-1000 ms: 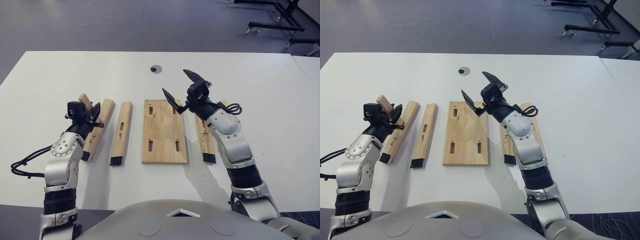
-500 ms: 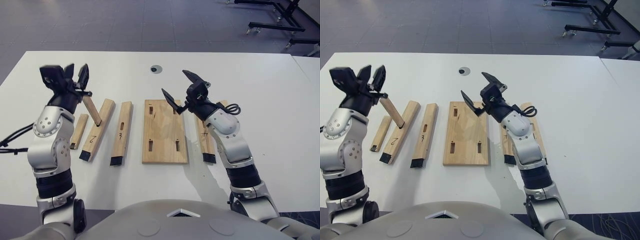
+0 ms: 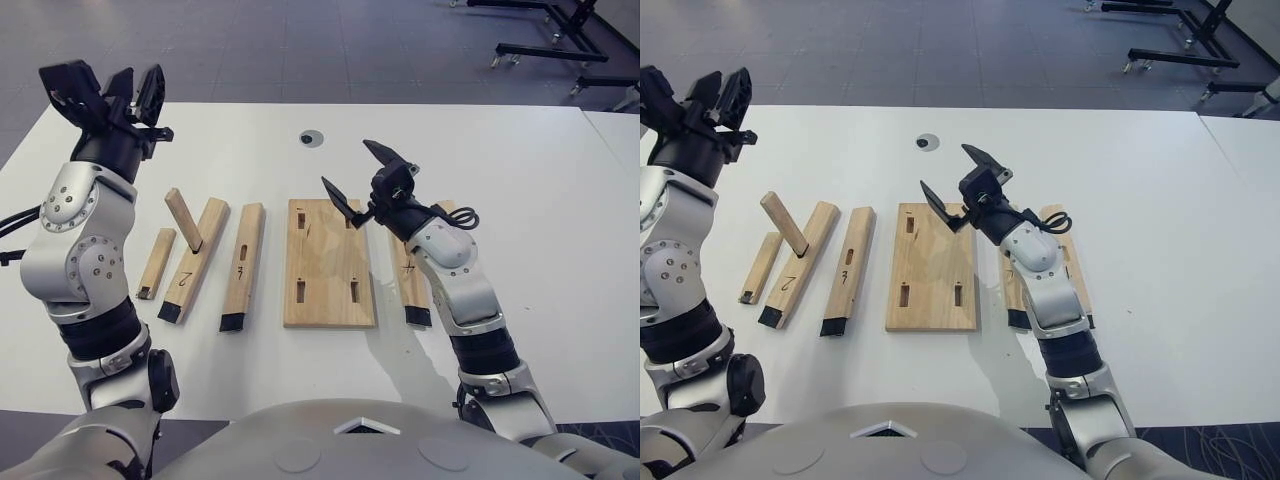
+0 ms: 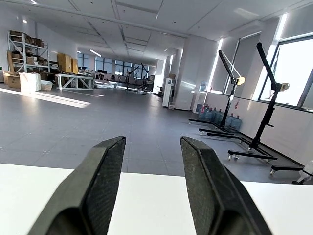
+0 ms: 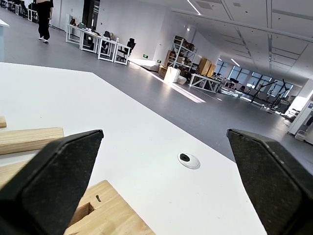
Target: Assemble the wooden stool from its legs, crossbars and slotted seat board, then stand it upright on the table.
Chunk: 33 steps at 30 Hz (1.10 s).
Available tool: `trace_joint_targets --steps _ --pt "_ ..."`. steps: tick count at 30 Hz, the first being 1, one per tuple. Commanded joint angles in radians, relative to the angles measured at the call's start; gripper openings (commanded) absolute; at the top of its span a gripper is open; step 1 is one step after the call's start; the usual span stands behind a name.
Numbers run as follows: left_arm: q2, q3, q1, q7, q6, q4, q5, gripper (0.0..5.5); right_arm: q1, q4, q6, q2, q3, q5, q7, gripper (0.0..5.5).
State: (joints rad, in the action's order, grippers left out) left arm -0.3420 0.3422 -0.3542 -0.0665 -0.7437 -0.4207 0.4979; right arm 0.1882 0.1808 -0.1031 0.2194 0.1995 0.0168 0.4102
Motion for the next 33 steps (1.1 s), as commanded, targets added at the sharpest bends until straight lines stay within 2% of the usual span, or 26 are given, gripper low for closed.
trace_joint_targets --steps 1,4,8,15,18,22,28,33 --pt "-0.012 -0.159 0.166 -0.045 0.044 0.201 -0.139 2.05 0.010 0.013 0.002 -0.006 0.012 -0.004 0.002 4.66" --pt "0.011 -0.230 0.272 -0.096 0.134 0.344 -0.198 2.05 0.022 0.005 0.002 0.002 0.004 0.000 0.006 4.66" --pt "0.019 -0.213 0.246 -0.126 0.180 0.366 -0.183 2.05 0.027 0.009 -0.007 0.003 -0.007 0.010 0.006 4.66" --pt "0.036 -0.152 0.152 -0.099 0.157 0.235 -0.116 2.05 0.026 0.002 0.000 -0.003 0.000 0.001 0.001 4.66" --pt "0.069 -0.057 0.125 -0.074 0.119 0.029 0.041 2.05 0.022 0.002 0.002 -0.002 0.000 0.000 0.001 4.66" --pt "0.031 0.014 0.161 -0.064 0.075 -0.150 0.129 2.05 0.002 0.012 0.000 0.003 -0.008 0.000 -0.005 4.66" --pt "-0.007 0.032 0.246 -0.072 0.072 -0.144 0.102 2.05 -0.005 0.016 -0.004 0.001 -0.006 0.001 -0.010 4.66" --pt "0.000 -0.009 0.194 -0.074 0.088 -0.090 0.080 2.05 -0.007 0.020 -0.006 -0.006 0.002 -0.004 -0.019 4.66"
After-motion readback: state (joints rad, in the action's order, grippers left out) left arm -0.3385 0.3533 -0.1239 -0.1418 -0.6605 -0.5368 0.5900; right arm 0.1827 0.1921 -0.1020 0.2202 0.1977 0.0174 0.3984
